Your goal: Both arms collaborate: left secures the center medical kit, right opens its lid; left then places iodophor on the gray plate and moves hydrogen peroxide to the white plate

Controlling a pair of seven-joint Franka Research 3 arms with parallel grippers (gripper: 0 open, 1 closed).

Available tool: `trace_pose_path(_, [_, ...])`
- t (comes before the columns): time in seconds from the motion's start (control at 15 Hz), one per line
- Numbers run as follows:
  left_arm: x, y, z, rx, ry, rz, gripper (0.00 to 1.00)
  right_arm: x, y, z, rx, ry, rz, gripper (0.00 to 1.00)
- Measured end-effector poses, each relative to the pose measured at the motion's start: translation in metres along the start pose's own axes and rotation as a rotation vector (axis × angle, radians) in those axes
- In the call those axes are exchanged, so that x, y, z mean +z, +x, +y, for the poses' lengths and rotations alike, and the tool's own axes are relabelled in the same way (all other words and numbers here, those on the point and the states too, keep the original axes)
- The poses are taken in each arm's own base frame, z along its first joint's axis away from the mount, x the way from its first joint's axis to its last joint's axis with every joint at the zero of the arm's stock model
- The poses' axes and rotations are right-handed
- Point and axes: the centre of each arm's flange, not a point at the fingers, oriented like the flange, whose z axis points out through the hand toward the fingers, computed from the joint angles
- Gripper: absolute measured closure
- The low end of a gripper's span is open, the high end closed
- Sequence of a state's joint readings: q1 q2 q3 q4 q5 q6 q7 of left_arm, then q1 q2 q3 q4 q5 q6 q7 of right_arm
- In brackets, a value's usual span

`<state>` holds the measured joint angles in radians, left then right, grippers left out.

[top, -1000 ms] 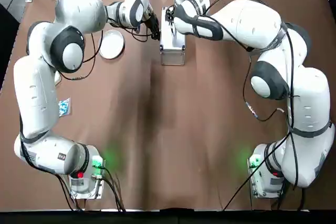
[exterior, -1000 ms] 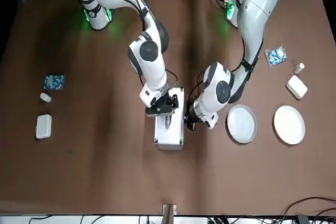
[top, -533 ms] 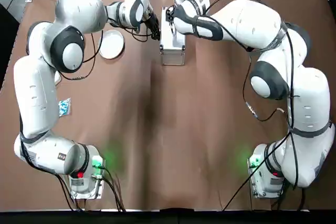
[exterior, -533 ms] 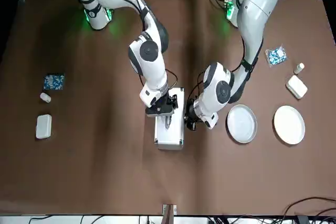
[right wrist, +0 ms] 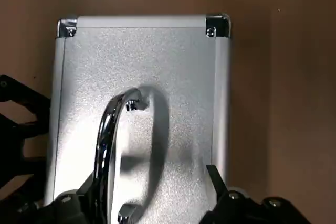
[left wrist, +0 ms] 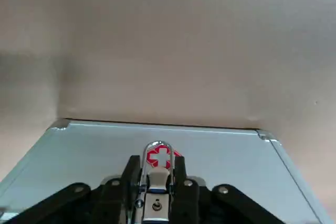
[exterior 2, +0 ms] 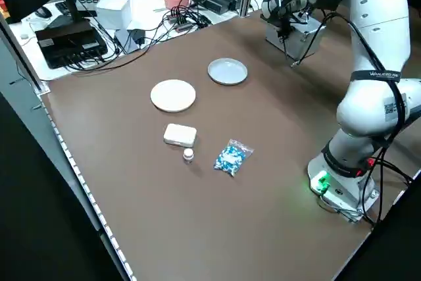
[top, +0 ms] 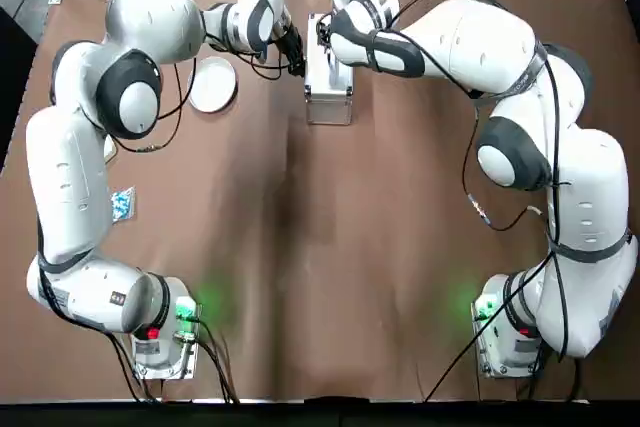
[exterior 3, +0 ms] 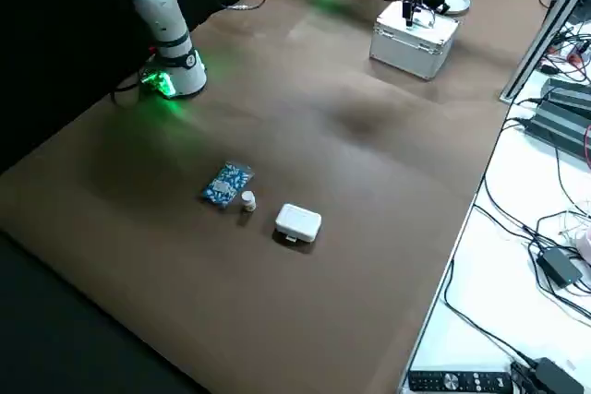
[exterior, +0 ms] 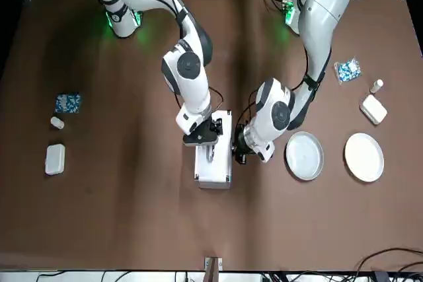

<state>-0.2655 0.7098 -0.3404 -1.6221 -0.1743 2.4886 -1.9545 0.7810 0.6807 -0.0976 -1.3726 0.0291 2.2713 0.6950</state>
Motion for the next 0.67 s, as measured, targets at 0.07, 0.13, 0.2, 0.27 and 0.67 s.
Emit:
trace_pose_path(0.07, [0.0000,-0.0001,0.0000,0.001,0.000,0.000,0.70,0.0001,-0.0001,0.0002,0.000,-0.001,-0.001,0.17])
trace_pose_path(0.13, [0.0000,-0.0001,0.0000,0.001,0.000,0.000,0.70,0.0002,-0.0001,0.0002,0.000,-0.002,-0.002,0.18])
trace_pose_path(0.2, [0.0000,-0.0001,0.0000,0.001,0.000,0.000,0.70,0.0002,-0.0002,0.0002,0.000,-0.002,-0.002,0.19])
trace_pose_path(0.27, [0.0000,-0.0001,0.0000,0.000,0.000,0.000,0.70,0.0002,-0.0002,0.0002,0.000,-0.002,-0.002,0.19])
trace_pose_path(0.67, [-0.0001,-0.0001,0.0001,0.000,0.000,0.000,0.70,0.0007,-0.0010,0.0004,0.000,-0.007,-0.008,0.22])
